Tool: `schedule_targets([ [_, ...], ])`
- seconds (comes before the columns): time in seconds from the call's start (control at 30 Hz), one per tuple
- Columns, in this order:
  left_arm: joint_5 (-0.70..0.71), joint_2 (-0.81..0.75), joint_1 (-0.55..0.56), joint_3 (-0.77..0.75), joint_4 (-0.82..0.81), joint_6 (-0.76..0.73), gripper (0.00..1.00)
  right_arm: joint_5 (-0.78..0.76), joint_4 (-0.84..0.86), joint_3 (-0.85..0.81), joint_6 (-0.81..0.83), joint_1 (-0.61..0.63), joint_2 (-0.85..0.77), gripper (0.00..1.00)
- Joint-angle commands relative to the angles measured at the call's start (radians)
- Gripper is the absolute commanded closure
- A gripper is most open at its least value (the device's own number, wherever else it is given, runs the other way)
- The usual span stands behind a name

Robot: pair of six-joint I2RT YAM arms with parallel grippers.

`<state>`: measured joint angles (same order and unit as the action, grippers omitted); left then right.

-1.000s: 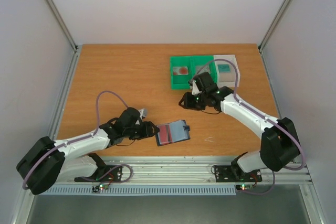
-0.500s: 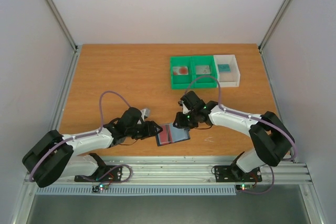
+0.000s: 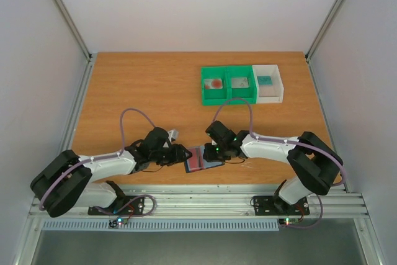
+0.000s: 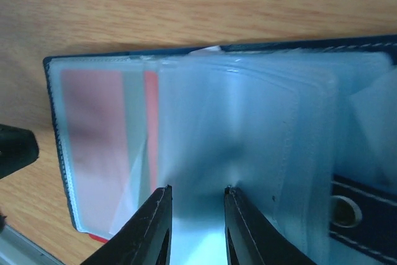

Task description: Take the credit cards out of the card holder

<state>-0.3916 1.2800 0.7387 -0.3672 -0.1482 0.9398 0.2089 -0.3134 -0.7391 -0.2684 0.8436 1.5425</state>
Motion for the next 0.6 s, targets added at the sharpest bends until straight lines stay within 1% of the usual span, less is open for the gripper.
schedule_targets([
  [0.0, -0.01, 0.022, -0.004, 0.004, -0.067, -0.002, 0.54, -0.08, -0.002, 0.049, -0.097, 0.071, 0.002, 0.75],
  [0.17, 0.003, 0.018, -0.006, 0.004, -0.053, -0.001, 0.58, -0.109, -0.005, 0.051, -0.127, 0.103, -0.033, 0.76],
  [0.33, 0.0, 0.017, -0.007, 0.005, -0.057, 0.003, 0.59, -0.126, -0.048, 0.022, -0.102, 0.103, -0.089, 0.76],
  [0.57, -0.002, 0.012, -0.006, 0.004, -0.063, 0.02, 0.61, -0.084, -0.031, -0.008, -0.071, 0.104, -0.131, 0.75],
])
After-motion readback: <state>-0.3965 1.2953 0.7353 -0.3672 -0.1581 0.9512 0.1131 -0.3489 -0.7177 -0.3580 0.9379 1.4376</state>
